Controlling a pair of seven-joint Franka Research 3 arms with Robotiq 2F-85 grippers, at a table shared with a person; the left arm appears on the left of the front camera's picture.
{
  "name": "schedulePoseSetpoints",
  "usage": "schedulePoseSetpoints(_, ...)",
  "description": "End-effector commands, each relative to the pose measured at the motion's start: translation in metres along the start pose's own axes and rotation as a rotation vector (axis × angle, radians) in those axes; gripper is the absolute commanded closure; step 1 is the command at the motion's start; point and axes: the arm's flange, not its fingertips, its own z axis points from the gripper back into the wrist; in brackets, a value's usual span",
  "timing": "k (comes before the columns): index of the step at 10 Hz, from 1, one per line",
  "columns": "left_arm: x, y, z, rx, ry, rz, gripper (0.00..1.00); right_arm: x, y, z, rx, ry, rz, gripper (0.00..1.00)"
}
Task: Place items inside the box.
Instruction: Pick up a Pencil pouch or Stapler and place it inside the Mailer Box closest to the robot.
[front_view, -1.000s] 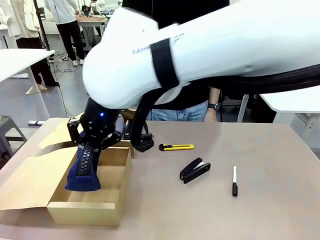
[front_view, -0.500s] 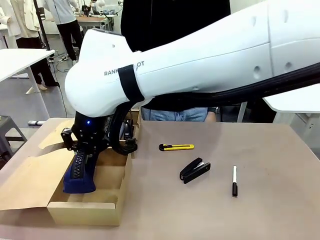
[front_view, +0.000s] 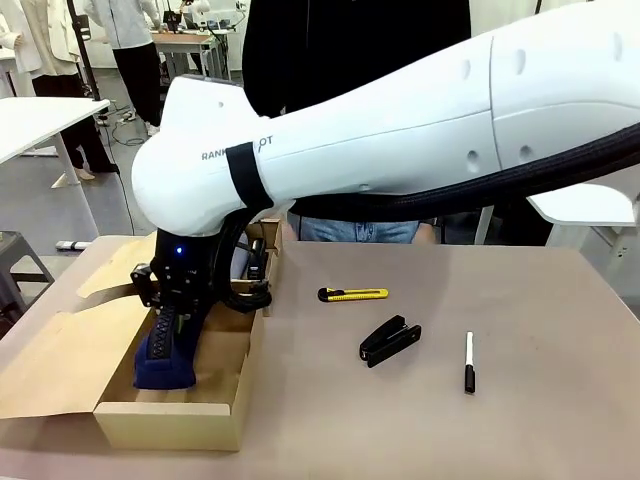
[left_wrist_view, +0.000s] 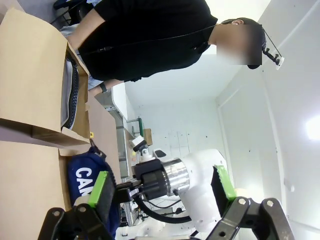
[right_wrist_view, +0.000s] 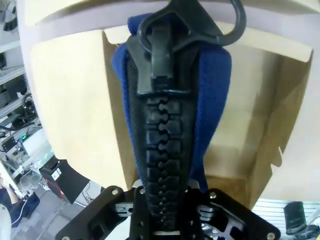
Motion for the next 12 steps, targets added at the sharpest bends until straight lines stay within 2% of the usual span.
schedulePoseSetpoints(1, -0.003, 0.0, 0.0, -0.013, 0.002, -0.023, 0.0, 0.005, 0.007, -0.013, -0.032, 0.013, -0.049, 0.93)
schedulePoseSetpoints(4, -0.003, 0.0, 0.0, -0.013, 0.002, -0.023, 0.0, 0.013, 0.003, -0.035, -0.074, 0.034, -0.07, 0.93)
schedulePoseSetpoints(8, -0.003, 0.0, 0.0, -0.013, 0.002, -0.023, 0.0, 0.016, 0.002, -0.039, -0.076, 0.056, -0.065, 0.93)
schedulePoseSetpoints(9, -0.003, 0.0, 0.0, -0.013, 0.002, -0.023, 0.0, 0.015, 0.002, -0.04, -0.077, 0.071, -0.062, 0.75)
schedulePoseSetpoints(10, -0.003, 0.0, 0.0, -0.013, 0.002, -0.023, 0.0, 0.015, 0.001, -0.04, -0.091, 0.084, -0.05, 0.38)
schedulePoseSetpoints(12, -0.003, 0.0, 0.0, -0.013, 0.002, -0.023, 0.0, 0.014, 0.002, -0.04, -0.089, 0.094, -0.038, 0.0)
